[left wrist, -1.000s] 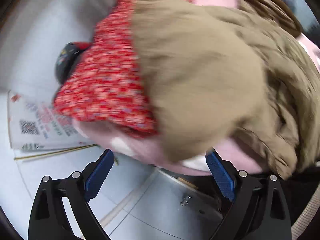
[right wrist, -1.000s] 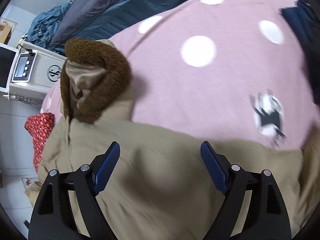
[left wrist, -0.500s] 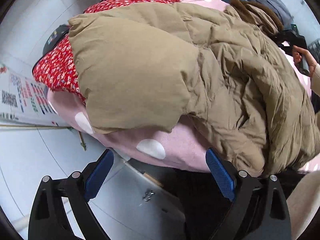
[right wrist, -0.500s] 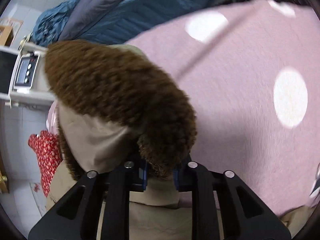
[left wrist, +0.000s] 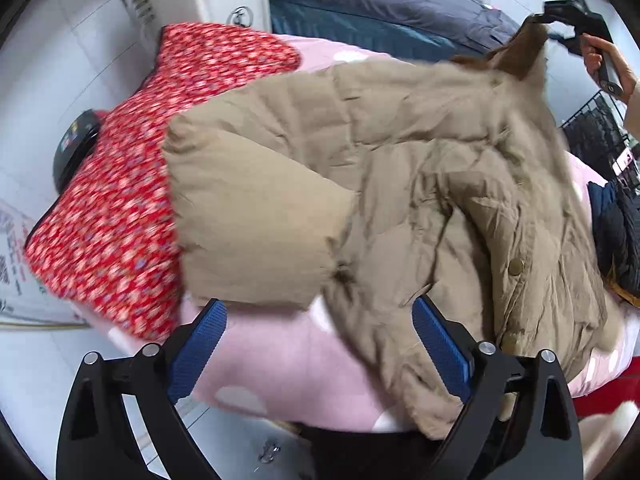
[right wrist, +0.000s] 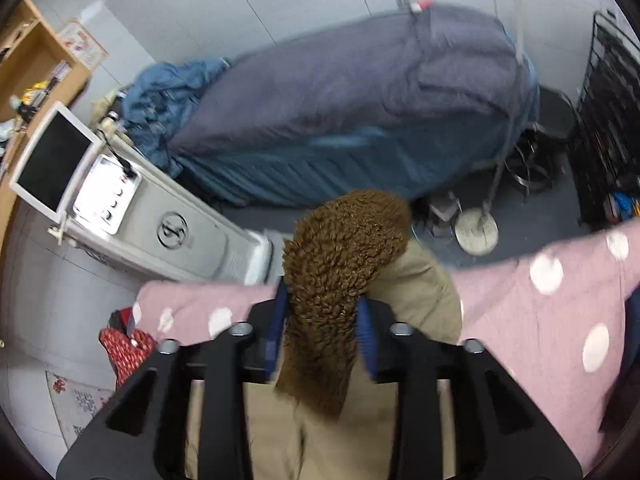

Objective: Fold large clothes

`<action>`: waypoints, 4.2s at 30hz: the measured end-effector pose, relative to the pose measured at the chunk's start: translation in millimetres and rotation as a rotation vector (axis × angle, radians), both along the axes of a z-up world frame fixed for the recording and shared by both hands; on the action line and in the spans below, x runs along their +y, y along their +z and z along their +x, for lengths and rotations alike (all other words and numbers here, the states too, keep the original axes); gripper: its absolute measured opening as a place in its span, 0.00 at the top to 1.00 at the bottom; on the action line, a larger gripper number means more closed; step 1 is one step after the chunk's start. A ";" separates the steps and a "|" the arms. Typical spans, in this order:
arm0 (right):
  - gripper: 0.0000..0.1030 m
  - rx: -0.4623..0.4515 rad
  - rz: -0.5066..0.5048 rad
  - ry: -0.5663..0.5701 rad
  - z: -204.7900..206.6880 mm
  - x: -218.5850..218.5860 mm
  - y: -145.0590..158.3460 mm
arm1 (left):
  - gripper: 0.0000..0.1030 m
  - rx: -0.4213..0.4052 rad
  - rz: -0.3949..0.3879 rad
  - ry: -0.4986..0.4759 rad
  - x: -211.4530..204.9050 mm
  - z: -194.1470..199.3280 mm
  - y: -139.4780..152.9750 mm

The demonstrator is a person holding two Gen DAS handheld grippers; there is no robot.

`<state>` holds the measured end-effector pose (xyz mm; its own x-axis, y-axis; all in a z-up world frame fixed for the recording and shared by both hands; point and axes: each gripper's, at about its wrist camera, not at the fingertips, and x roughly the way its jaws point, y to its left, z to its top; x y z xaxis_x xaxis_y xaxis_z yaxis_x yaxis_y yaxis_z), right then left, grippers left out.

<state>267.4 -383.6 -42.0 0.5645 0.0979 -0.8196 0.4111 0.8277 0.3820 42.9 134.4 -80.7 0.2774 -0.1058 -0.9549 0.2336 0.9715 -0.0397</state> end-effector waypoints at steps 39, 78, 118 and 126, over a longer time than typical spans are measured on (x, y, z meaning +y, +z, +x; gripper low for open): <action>0.28 0.210 0.109 -0.298 -498.1 52.8 -128.8 | 0.58 0.393 -0.131 -0.500 -138.5 -50.7 -147.4; 0.84 0.269 0.538 0.093 -558.8 80.2 -162.3 | 0.77 0.249 -0.001 -0.440 -10.6 -4.9 -72.5; 0.04 0.620 -0.217 0.238 -349.1 169.2 -228.0 | 0.04 0.133 0.305 -0.634 -185.7 2.4 -188.8; 0.04 0.579 -0.231 0.171 -359.1 161.0 -235.0 | 0.05 0.070 0.315 -0.607 -197.2 -17.3 -185.5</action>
